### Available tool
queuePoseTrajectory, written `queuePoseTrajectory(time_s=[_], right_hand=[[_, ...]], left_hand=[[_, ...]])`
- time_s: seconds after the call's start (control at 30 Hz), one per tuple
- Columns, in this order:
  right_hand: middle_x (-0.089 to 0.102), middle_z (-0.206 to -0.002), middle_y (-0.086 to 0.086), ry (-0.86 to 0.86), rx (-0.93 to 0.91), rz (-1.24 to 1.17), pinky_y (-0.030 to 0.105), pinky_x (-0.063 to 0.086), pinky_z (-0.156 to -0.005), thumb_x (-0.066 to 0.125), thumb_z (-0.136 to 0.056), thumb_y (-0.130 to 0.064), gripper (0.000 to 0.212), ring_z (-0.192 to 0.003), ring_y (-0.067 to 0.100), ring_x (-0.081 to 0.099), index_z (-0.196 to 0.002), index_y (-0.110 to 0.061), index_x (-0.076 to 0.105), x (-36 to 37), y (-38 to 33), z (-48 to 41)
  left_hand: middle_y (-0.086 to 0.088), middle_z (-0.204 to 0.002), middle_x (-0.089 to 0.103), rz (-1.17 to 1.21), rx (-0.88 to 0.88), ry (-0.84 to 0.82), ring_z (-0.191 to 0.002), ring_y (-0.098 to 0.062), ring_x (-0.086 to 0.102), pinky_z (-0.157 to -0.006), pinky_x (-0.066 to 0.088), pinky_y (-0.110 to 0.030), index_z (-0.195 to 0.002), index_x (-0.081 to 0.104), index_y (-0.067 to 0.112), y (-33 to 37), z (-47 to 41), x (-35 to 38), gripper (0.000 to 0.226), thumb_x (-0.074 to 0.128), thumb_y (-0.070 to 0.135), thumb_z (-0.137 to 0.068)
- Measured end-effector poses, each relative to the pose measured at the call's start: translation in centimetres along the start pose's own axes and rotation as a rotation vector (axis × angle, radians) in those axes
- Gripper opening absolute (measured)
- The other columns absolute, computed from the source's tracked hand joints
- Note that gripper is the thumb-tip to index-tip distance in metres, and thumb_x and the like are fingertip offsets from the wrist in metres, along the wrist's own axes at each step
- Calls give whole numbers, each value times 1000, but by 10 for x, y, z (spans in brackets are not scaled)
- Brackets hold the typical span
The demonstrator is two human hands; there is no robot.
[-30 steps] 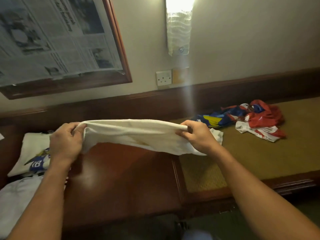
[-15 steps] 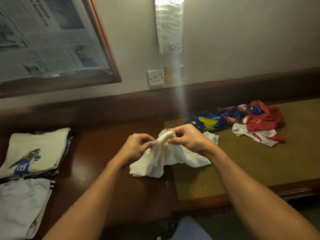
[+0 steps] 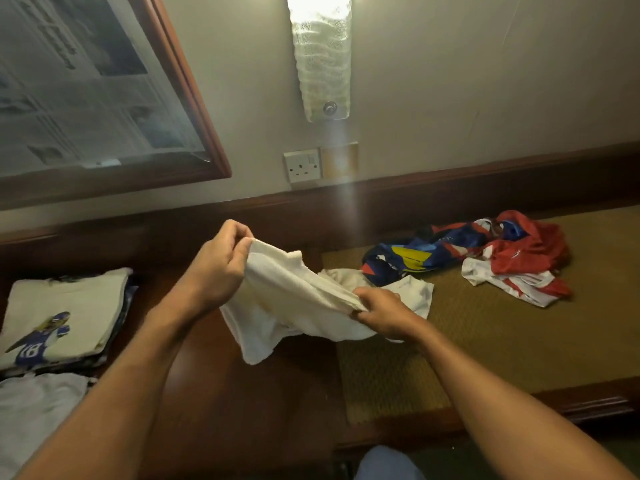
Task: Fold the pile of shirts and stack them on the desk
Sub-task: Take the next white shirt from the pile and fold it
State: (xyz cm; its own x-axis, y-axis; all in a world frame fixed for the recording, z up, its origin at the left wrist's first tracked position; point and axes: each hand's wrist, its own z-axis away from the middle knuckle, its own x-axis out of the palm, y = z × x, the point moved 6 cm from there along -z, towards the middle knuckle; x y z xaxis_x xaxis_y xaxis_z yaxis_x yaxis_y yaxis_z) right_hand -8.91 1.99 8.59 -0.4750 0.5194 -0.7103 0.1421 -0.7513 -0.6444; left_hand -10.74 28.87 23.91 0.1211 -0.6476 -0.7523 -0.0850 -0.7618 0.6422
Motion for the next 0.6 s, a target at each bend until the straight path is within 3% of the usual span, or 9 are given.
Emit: queuePoseTrajectory(time_s=[0.13, 0.23, 0.37, 0.47, 0.53, 0.6], right_hand=[[69, -89, -11, 103, 19, -28, 39, 53, -78, 79, -84, -41, 15, -84, 9, 63, -88, -34, 67, -36, 1, -5], [68, -83, -6, 164, -16, -123, 29, 47, -66, 82, -83, -33, 15, -77, 11, 62, -87, -28, 68, -65, -22, 2], [70, -87, 7, 125, -82, -259, 34, 52, -66, 79, -85, -34, 19, -76, 18, 63, -92, -19, 71, -79, -62, 12], [73, -98, 9, 80, -125, -317, 42, 58, -77, 75, -88, -37, 22, -89, 24, 70, -101, -20, 73, -75, -91, 16], [73, -99, 4, 158, -187, -353, 40, 59, -79, 75, -88, -34, 19, -95, 23, 69, -102, -21, 72, -73, -108, 19], [72, -99, 7, 251, -232, -409, 44, 57, -81, 77, -88, -28, 15, -97, 27, 68, -100, -20, 72, -69, -120, 19]], left_hand=[[11, -96, 64, -215, -83, -131, -87, -7, 61, -69, 43, -25, -106, 61, 26, -42, 13, -41, 23, 70, 41, -92], [5, -91, 71, -279, -135, -83, -88, -18, 65, -72, 43, -32, -98, 74, 22, -71, 21, -72, 19, 71, 40, -91], [6, -85, 73, -112, -210, -39, -84, -17, 67, -74, 52, -39, -90, 76, 25, -104, 38, -102, 17, 73, 42, -89], [6, -81, 74, 28, -217, 38, -78, -7, 65, -68, 51, -25, -91, 77, 22, -118, 54, -117, 15, 77, 36, -87], [5, -85, 74, 156, -216, 81, -76, -4, 64, -66, 51, -18, -93, 78, 21, -125, 66, -125, 10, 80, 27, -85], [0, -87, 74, 250, -212, 115, -80, -9, 64, -70, 53, -25, -91, 78, 23, -132, 78, -133, 8, 80, 21, -84]])
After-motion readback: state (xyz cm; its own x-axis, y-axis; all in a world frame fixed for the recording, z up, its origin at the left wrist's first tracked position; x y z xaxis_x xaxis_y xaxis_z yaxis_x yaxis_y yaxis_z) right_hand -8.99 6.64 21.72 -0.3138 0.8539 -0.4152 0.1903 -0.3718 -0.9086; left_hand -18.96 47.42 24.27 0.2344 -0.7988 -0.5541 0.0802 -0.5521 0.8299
